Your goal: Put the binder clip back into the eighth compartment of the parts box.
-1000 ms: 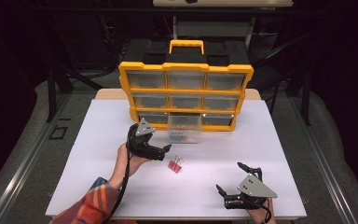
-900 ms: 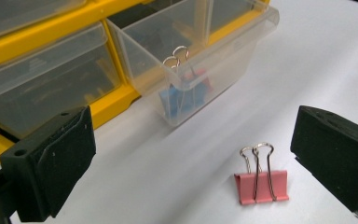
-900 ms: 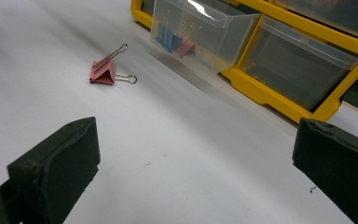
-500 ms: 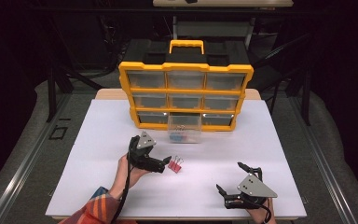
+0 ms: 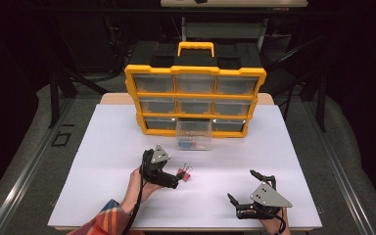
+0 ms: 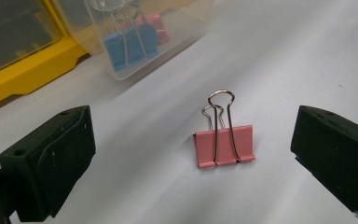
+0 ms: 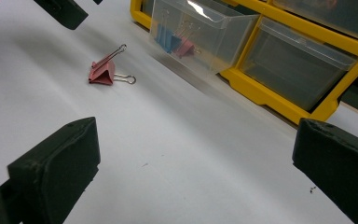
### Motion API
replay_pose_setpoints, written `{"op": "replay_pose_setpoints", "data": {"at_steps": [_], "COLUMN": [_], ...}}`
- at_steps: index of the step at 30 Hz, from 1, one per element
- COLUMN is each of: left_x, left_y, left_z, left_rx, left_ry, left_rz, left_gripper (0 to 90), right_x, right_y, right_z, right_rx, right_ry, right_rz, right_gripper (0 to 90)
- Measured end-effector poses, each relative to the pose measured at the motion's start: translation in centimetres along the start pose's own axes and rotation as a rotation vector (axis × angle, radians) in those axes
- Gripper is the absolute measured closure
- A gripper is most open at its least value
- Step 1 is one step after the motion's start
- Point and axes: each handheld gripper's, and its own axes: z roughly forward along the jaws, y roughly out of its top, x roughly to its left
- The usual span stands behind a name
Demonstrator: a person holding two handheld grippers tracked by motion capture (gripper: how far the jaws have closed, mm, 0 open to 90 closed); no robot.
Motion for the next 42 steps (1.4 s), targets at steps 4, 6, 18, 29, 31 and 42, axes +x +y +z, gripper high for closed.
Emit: {"op": "replay_pose_setpoints", "data": {"at_steps": [4,6,18,29,31,42], "left_x": [-0.4,-0.7,-2.0,-2.5,-2.5,-2.1], "left_y": [-0.2,-0.4,-0.8,-1.2,-1.3,-1.6], "left_z": [0.2,0.5,2.2,3.3,3.3,3.7], "left_rx": [-0.005,-0.009,0.017,0.044,0.042,0.052], "left_ry": [-0.006,-0.009,-0.002,-0.011,-0.015,-0.031], "left_rz": [-0.002,0.000,0.008,-0.008,-0.016,-0.065], "left_gripper": [0.0,0.0,8.5,24.1,28.9,40.4], "right_x": [0.0,0.0,0.1,0.1,0.1,0.1], "right_y": [0.0,0.0,0.0,0.0,0.0,0.0], "right_z": [-0.1,0.0,0.0,0.1,0.1,0.1], "right_rx": [-0.001,-0.002,-0.001,0.002,0.001,0.009], "right_ry": [0.000,0.002,0.013,0.015,0.015,0.015], "right_rz": [0.000,0.000,-0.010,-0.014,-0.015,-0.017], "right_gripper": [0.1,0.1,0.1,0.1,0.1,0.2]}}
